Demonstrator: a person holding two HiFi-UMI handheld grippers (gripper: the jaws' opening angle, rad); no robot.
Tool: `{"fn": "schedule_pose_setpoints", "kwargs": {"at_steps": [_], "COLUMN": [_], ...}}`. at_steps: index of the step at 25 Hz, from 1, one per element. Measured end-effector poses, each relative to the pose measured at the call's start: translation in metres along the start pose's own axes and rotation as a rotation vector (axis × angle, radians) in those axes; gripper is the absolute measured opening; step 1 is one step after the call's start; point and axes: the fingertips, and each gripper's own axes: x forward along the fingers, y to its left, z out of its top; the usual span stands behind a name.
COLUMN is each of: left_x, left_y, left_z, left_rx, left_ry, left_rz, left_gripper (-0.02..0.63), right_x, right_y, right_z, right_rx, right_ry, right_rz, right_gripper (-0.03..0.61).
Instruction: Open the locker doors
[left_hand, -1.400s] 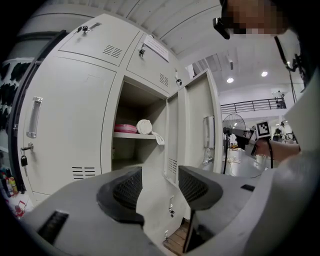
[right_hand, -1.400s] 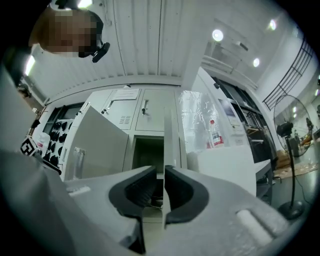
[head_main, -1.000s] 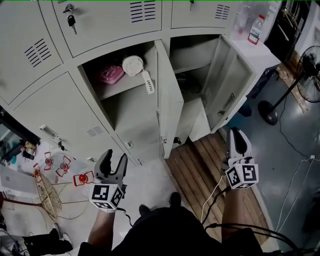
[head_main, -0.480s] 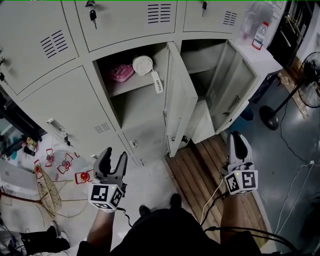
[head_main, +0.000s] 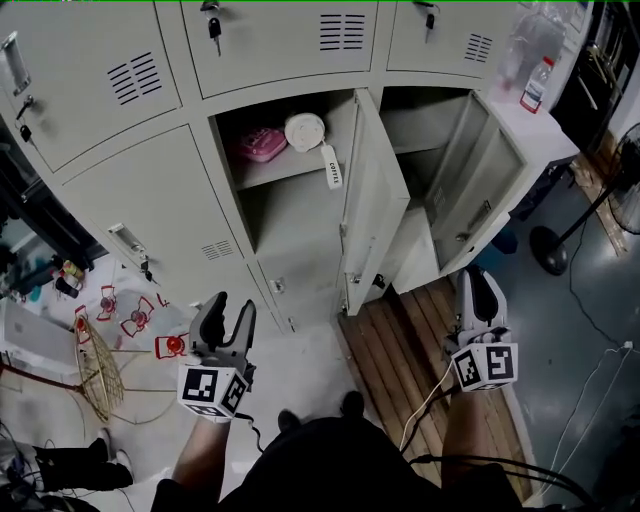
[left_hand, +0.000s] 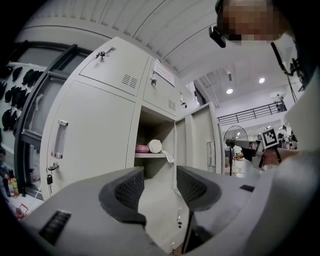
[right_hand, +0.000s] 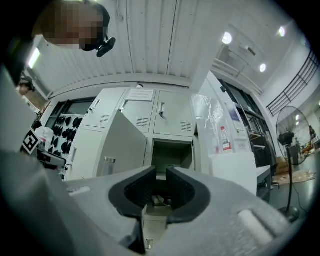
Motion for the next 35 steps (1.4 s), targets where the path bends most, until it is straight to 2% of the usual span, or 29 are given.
{"fn": "schedule_pose_setpoints", "kwargs": {"at_steps": [14, 24, 30, 35], "left_x": [-0.021, -0.043, -0.072, -0.090], "left_y": [0.015, 0.023, 0.060, 0.120], "left_z": [-0.002, -0.006, 0.000, 0.024], "left_rx": [0.014, 0.024, 0.047, 0.148], "left_ry": [0.004, 0.002, 0.001, -0.031], "left_rz": [0.154, 0.312, 0.485, 0.671], "left_gripper": [0.199, 0.199, 0.199, 0.199], "right_x": [0.032, 0.064, 0.088, 0.106], "right_y": [0.010, 0.015, 0.029, 0.039], "right_z": [-0.004, -0.018, -0.032, -0.029], "right_rx": [0.037, 0.074, 0.103, 0.103], "right_ry": [-0.025, -0.026, -0.018, -0.032], "right_rz": [0.122, 0.236, 0.323, 0.367], "right_gripper": [0.051, 0.051, 0.051, 0.051]}}
